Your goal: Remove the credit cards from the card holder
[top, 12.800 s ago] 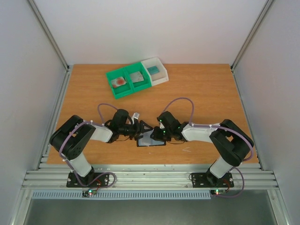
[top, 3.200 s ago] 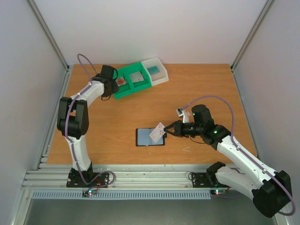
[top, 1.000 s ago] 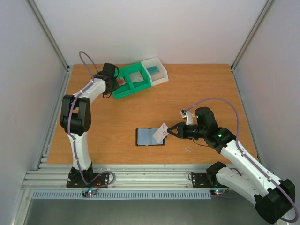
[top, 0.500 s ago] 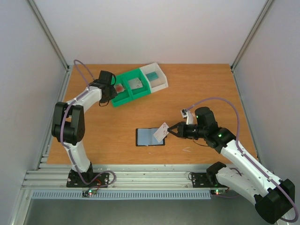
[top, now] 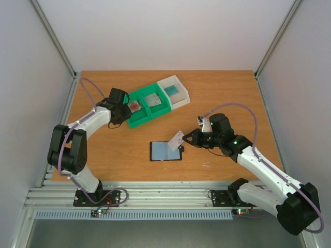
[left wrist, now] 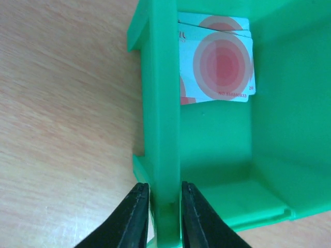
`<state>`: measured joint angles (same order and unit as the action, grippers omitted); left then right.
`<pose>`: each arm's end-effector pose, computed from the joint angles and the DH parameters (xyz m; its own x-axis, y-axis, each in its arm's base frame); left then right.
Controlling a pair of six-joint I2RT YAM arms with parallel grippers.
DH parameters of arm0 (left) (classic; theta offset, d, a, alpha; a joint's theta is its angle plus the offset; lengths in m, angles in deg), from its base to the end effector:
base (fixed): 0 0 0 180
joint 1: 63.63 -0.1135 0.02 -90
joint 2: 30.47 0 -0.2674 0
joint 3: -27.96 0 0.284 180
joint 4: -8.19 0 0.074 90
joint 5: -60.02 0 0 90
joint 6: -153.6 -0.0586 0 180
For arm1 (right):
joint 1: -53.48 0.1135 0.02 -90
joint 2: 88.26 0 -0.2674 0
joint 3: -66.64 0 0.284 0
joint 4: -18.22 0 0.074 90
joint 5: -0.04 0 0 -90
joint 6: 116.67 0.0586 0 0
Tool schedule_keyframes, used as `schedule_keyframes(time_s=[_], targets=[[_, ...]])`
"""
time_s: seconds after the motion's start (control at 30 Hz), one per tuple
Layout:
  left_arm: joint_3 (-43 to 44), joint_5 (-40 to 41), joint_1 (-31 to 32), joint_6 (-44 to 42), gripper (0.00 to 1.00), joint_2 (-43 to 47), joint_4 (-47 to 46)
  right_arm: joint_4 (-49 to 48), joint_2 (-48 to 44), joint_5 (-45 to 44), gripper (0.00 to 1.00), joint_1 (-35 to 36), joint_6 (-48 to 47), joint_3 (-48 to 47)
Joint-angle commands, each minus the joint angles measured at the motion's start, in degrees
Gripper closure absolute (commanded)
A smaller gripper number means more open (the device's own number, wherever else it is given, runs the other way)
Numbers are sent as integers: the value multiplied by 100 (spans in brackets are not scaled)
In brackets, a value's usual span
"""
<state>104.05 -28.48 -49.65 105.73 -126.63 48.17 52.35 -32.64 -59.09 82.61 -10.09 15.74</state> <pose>0.3707 -0.0907 0.1670 -0.7771 -0.4976 -0.3855 -0.3943 0.8622 -0.3181 0.2027 0.1474 0.2328 -0.7440 -0.1342 -0.6546 -0.5786 0.6193 0.5307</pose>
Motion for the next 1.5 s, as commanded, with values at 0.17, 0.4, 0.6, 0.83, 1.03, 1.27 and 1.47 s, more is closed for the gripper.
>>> schedule_keyframes(time_s=[0.17, 0.4, 0.6, 0.83, 1.03, 1.27, 1.47], targets=[[-334, -542, 36, 164, 66, 724, -110, -1102, 1329, -582, 99, -30, 176, -974], [-483, -750, 41, -41, 44, 1450, 27, -1387, 2650, -1212, 99, -30, -232, -1883], [-361, -787, 42, -523, 8, 2131, 688, -1814, 3634, -1406, 99, -32, -433, -2408], [-390, -1019, 43, -987, 1, 2683, 1258, -2158, 4803, -1429, 99, -30, -576, -3197], [-742, -1138, 40, -1109, 1, 3117, 1343, -2450, 5619, -1485, 99, -30, -526, -3744], [-973, -1231, 41, -1152, 1, 3299, 1324, -2253, 6440, -1458, 92, -30, -463, -4369], [-1033, -1360, 43, -1139, 1, 3290, 1265, -1904, 6637, -1730, 88, -30, -585, -4652]])
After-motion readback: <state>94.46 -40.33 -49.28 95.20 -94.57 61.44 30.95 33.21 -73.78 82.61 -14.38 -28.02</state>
